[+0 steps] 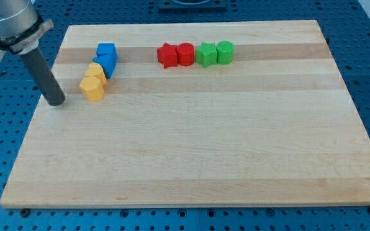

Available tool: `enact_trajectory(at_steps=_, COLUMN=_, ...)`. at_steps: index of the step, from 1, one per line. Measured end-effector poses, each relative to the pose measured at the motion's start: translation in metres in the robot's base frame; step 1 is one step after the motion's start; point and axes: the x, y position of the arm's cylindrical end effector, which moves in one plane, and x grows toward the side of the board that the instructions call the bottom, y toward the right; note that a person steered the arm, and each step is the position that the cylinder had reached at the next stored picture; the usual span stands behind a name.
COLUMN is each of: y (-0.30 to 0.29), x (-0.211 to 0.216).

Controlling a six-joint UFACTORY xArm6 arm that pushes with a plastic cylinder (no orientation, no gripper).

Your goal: Move the yellow hexagon to the center

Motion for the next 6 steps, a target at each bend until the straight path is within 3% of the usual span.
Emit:
enact_trajectory(at_steps=2, y=0.038, x=-0.021)
enact_trajectory(at_steps=6, y=0.175, x=-0.021)
